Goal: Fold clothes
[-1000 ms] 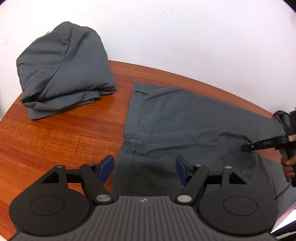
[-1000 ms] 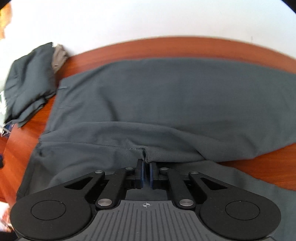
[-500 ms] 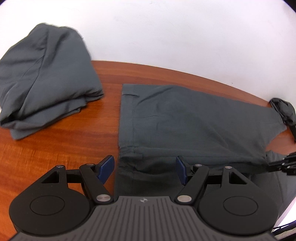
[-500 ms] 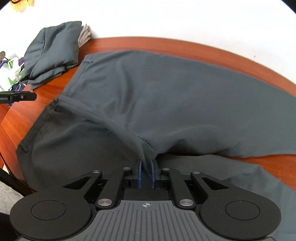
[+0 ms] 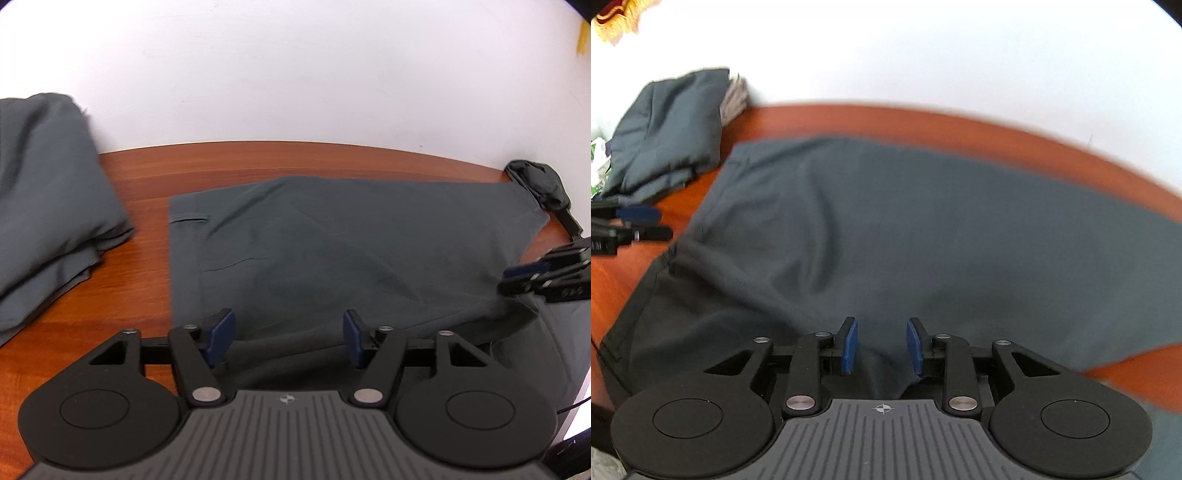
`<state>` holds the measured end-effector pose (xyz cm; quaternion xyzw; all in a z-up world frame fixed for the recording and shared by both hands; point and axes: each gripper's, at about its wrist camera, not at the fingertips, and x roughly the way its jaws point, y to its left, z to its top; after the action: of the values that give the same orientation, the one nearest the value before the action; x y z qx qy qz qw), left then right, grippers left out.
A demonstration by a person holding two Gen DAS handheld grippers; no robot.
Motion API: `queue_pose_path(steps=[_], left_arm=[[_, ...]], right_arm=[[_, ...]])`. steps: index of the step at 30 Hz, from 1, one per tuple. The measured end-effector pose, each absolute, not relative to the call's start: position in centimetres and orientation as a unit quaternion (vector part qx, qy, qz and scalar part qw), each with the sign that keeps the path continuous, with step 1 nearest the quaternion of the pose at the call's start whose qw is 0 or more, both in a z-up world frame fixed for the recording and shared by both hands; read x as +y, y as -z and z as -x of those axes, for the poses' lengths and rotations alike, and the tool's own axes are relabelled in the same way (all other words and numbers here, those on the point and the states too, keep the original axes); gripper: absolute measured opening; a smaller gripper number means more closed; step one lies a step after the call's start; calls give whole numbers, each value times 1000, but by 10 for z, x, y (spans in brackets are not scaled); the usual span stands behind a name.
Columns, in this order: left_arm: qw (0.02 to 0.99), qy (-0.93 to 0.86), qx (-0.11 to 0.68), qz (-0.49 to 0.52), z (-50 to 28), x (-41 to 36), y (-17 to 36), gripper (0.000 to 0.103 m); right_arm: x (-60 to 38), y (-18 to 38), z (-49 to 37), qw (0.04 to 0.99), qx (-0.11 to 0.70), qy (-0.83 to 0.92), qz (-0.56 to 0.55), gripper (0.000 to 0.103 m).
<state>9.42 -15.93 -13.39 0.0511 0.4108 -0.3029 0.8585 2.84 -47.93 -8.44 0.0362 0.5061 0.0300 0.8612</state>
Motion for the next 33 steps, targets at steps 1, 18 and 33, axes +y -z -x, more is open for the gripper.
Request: queue_pose_path(steps=[1,18,33], left_arm=[[859,303,409,-55,-94,-161,134,68],[878,248,404,-63,-184,-145,119,76],[841,298,420,-168,-288,-192,166,76]], right_arm=[[-480,95,-27,852,520,-33,-45,31],[-509,37,1,883,449,39,-132,33],[-512,49,-5,868,464,78,-159,36]])
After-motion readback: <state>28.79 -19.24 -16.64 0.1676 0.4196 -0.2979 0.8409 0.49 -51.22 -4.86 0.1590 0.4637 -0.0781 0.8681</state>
